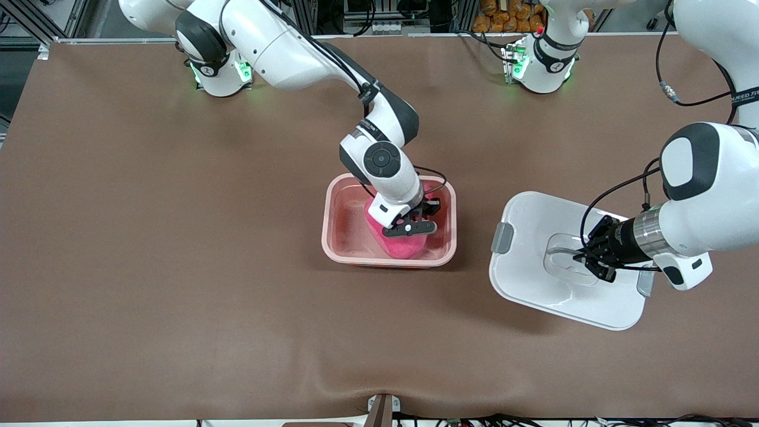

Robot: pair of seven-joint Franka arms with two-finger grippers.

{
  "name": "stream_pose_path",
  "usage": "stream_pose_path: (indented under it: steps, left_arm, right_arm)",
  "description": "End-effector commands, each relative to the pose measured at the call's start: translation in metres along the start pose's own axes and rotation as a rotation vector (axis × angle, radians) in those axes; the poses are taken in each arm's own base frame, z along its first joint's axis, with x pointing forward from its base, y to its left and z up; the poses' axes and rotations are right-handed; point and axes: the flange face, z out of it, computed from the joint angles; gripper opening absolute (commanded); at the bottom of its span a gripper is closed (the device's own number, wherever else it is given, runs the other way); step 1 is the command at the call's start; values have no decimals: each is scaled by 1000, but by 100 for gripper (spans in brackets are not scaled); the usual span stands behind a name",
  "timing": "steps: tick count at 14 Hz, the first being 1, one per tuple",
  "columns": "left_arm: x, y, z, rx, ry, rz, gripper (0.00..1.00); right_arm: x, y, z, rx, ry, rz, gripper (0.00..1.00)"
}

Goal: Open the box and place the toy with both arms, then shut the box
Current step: 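Lower the pink toy into the open pink box with the right gripper, then open the right gripper and withdraw it from the box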

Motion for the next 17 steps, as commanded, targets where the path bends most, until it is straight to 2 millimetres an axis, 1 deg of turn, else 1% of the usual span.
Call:
stream_pose_path:
  steps: [1, 2, 4, 6, 9, 12, 13, 14, 15, 17]
  left_arm:
    - [1, -3, -3, -6, -27, 19, 0]
    - [1, -3, -3, -6, -27, 19, 0]
    - [1, -4, -3, -4, -27, 19, 0]
    - [1, -3, -3, -6, -27, 19, 0]
    - [1, -4, -3, -4, -27, 19, 0]
    - [1, -3, -2, -3, -28, 18, 0]
    - [1, -3, -2, -3, -28, 18, 0]
    - [1, -3, -2, -3, -28, 18, 0]
    - [1, -3, -2, -3, -28, 18, 0]
    - [0, -3, -2, -4, -28, 20, 0]
  right_arm:
    - [-1, 10, 20, -48, 1, -8, 100]
    - [2, 12, 16, -47, 3, -9, 100]
    - [9, 12, -2, -41, 14, -7, 100]
    - [23, 24, -23, -45, 4, 20, 100]
    - [30, 22, -59, -33, 10, 30, 100]
    - [31, 12, -96, -6, 39, 23, 100]
    - [33, 10, -113, 8, 52, 25, 100]
    - [35, 7, -139, 25, 76, 23, 100]
    - [42, 15, -161, 35, 96, 39, 100]
    - [65, 52, -200, 4, 80, 90, 100]
